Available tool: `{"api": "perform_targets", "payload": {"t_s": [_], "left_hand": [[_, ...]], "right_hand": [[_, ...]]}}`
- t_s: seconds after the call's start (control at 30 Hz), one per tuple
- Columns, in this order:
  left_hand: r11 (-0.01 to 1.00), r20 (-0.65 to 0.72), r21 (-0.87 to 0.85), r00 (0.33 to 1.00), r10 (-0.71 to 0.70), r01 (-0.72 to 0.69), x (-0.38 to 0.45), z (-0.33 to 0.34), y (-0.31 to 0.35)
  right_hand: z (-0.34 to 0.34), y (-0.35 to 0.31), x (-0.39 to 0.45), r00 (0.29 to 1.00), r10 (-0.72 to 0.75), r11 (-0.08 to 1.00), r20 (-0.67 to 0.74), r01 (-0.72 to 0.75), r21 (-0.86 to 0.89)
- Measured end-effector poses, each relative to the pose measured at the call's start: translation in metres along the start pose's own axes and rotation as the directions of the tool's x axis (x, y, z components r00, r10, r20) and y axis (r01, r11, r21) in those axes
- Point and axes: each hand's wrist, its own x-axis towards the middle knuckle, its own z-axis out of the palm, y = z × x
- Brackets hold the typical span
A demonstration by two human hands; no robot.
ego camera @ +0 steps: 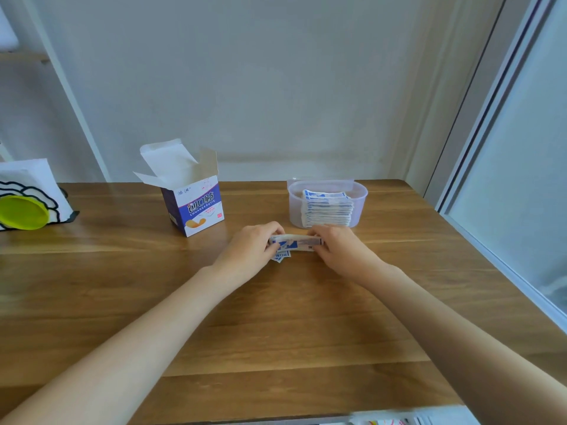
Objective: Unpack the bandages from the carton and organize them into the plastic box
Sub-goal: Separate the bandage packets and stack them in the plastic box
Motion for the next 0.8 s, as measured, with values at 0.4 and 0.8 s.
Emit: {"api": "perform_targets", "payload": {"t_s": [0.4, 0.8], "left_hand": [[0.974, 0.306, 0.22, 0.944, -0.12, 0.052, 0.008, -0.038, -0.04], [0.991, 0.368, 0.107, 0.923, -0.114, 0.08, 0.015, -0.033, -0.035]], "right_hand": [[-0.01, -0.018, 0.009, 0.993, 0.101, 0.986, -0.067, -0.092, 0.136], [0.006, -0.056, 0.025, 0.95, 0.005, 0.989, 0.313, 0.04, -0.139]]}}
